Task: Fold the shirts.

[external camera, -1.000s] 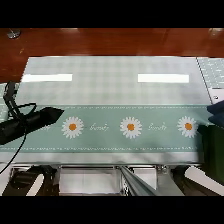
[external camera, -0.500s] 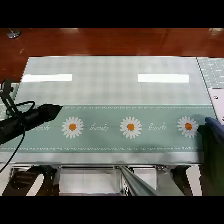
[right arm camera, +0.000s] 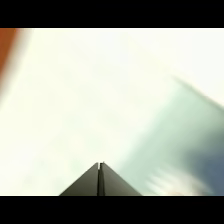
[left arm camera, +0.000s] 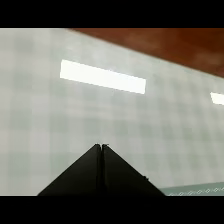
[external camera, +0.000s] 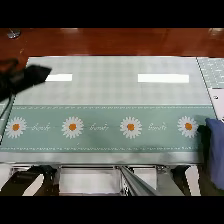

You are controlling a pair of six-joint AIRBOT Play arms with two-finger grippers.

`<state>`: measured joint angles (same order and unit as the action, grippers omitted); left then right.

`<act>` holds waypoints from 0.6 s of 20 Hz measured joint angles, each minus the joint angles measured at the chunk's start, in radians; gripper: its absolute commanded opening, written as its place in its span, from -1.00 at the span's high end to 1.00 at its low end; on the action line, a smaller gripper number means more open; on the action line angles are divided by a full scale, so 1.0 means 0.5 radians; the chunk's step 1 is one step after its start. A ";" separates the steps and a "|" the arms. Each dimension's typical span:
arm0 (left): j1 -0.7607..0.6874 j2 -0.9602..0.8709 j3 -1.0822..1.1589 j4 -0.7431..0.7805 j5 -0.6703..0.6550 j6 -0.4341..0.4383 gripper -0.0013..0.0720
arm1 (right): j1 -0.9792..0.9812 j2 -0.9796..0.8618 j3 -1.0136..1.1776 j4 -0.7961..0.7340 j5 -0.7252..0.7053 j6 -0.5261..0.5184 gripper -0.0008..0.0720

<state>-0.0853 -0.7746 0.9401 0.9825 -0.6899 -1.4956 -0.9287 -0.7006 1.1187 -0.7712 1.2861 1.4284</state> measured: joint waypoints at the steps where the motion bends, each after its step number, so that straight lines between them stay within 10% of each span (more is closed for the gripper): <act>1: -0.055 -0.144 0.217 -0.006 -0.032 0.041 0.91 | 0.214 -0.013 0.001 0.188 -0.166 -0.110 0.89; 5: -0.306 -0.671 0.981 0.134 -0.339 0.114 0.91 | 1.284 -0.241 0.115 -0.008 -0.714 -0.116 0.89; 12: -0.417 -0.963 0.763 0.775 -0.791 -0.309 0.90 | 2.110 -1.120 0.216 -1.230 -0.426 0.451 0.89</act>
<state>-0.2939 -1.2560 1.3216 1.3701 -1.0855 -1.6501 0.1261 -1.2606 1.2266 -1.3861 1.0733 1.6539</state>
